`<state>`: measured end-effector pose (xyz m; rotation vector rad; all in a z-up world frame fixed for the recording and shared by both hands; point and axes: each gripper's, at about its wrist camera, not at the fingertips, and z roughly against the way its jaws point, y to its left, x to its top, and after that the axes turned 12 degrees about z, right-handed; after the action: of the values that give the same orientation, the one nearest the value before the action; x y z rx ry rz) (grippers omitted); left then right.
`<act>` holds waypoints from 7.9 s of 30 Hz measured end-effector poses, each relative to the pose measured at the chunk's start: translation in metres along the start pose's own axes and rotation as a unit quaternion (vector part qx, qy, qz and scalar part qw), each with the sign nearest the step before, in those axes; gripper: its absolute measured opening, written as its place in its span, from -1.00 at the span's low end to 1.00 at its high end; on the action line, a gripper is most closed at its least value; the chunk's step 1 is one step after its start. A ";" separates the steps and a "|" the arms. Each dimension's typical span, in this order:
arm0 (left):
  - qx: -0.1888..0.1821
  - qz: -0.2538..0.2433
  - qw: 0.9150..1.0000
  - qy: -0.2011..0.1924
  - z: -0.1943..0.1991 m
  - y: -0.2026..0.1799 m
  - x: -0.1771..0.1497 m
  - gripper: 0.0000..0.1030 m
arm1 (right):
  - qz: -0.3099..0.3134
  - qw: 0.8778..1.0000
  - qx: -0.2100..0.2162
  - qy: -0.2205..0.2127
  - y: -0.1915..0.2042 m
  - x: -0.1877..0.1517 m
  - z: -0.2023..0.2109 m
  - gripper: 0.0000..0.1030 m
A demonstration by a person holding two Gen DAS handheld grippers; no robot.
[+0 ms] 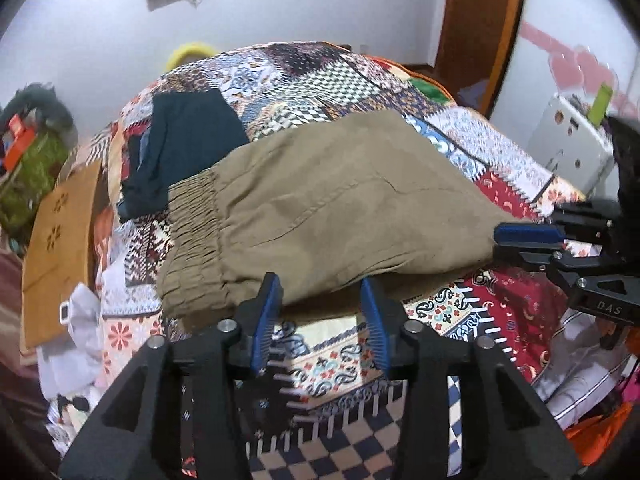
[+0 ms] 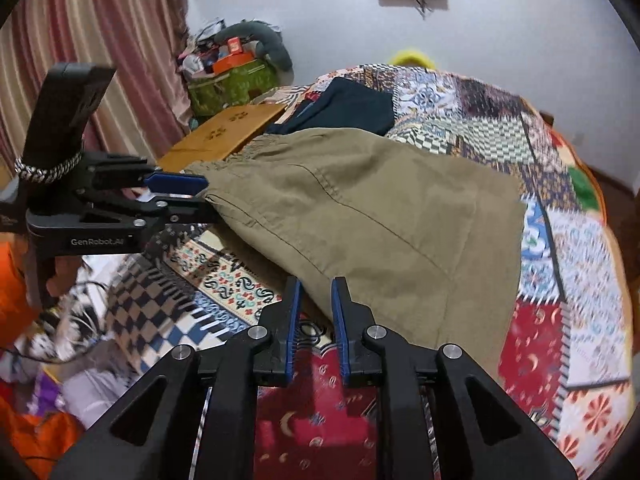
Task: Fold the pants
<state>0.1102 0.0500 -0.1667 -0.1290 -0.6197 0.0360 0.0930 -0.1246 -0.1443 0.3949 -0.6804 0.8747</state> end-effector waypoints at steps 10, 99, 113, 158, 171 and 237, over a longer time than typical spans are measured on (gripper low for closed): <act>0.029 0.102 0.993 -0.048 0.023 0.056 0.024 0.47 | -0.082 0.996 0.002 -0.019 -0.025 -0.006 0.015 -0.45; 0.032 0.192 0.976 0.098 -0.153 0.142 0.124 0.61 | -0.215 0.972 -0.057 0.068 -0.275 0.037 -0.123 0.05; 0.036 0.221 0.973 0.050 -0.151 0.158 0.106 0.55 | -0.166 0.975 -0.083 0.125 -0.281 0.033 -0.166 -0.77; 0.029 0.072 0.992 0.097 -0.149 0.061 0.115 0.60 | -0.028 0.988 0.092 0.124 -0.100 0.078 -0.147 0.27; 0.057 0.048 0.995 0.059 -0.112 0.044 0.076 0.63 | -0.074 0.992 0.043 0.097 -0.105 0.027 -0.078 0.38; -0.094 0.357 0.928 0.050 -0.081 0.118 0.015 0.06 | -0.021 0.998 -0.021 0.054 -0.036 0.011 -0.062 0.52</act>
<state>0.1698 0.1594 -0.2386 -0.5359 -0.4457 0.6744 0.1504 -0.1037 -0.1828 0.3203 -0.5880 0.8347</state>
